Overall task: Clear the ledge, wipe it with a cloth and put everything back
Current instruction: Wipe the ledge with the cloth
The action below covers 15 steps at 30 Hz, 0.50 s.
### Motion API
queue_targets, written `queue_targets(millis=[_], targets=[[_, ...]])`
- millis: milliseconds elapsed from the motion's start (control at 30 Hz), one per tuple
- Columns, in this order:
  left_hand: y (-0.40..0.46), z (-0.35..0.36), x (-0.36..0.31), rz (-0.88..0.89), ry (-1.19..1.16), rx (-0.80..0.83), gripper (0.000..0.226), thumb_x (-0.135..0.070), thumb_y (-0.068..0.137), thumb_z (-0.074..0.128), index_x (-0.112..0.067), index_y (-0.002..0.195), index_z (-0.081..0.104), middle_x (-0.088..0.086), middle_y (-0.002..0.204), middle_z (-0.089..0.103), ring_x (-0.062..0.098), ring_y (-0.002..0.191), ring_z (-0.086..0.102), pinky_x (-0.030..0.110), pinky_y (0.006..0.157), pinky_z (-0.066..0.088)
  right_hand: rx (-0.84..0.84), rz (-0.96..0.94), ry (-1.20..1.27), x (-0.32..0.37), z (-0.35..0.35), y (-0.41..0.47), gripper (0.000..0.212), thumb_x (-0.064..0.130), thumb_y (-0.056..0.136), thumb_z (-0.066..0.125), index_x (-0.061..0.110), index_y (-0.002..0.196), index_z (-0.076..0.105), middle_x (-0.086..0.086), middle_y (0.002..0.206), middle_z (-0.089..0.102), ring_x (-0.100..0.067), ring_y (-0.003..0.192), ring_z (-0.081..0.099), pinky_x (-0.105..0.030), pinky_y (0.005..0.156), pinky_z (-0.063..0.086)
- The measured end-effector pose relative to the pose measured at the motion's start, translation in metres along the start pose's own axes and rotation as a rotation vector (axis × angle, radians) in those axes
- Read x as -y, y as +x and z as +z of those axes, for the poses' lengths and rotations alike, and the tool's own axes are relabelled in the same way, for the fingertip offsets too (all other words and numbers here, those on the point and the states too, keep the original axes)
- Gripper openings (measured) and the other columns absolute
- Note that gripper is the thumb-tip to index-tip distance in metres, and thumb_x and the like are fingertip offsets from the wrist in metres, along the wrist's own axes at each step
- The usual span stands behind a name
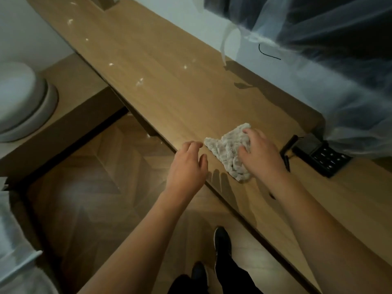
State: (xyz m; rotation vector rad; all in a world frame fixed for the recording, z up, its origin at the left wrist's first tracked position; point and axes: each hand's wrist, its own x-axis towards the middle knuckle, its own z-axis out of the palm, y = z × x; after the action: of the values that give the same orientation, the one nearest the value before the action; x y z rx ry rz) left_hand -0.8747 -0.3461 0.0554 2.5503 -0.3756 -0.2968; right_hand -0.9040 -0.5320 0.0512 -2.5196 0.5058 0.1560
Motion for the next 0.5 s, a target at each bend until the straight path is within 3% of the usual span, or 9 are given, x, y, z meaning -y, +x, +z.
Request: queue_targets(millis=[233,333,500], targets=[[0.080,0.063,0.025,0.001,0.176,0.149,0.050,-0.036,0.102,0.050,-0.015,0.147,0.047,0.007,0.144,0.053,0.029,0.129,0.045,0.036,0.108,0.033,0.213,0.087,-0.102,-0.032,0.052,0.085,0.060,0.022,0.098,0.045,0.022,0.154,0.026,-0.003,0.157,0.030,-0.030,0.140,0.034,-0.047,0.111,0.036],[0.098,0.090,0.035,-0.016,0.282,0.200,0.044,-0.040,0.100,0.049,-0.025,0.141,0.051,0.003,0.138,0.051,0.029,0.125,0.040,0.040,0.104,0.031,0.226,0.115,-0.213,-0.042,0.066,0.098,0.052,0.022,0.097,0.048,0.017,0.148,0.038,-0.007,0.147,0.040,-0.030,0.134,0.035,-0.044,0.108,0.037],[0.111,0.095,0.039,0.054,0.283,0.225,0.029,-0.037,0.093,0.053,-0.022,0.115,0.061,0.001,0.122,0.051,0.027,0.115,0.041,0.040,0.098,0.033,0.181,0.102,-0.245,-0.041,0.069,0.104,0.037,0.029,0.094,0.056,0.017,0.128,0.059,-0.004,0.127,0.057,-0.027,0.120,0.048,-0.041,0.098,0.044]])
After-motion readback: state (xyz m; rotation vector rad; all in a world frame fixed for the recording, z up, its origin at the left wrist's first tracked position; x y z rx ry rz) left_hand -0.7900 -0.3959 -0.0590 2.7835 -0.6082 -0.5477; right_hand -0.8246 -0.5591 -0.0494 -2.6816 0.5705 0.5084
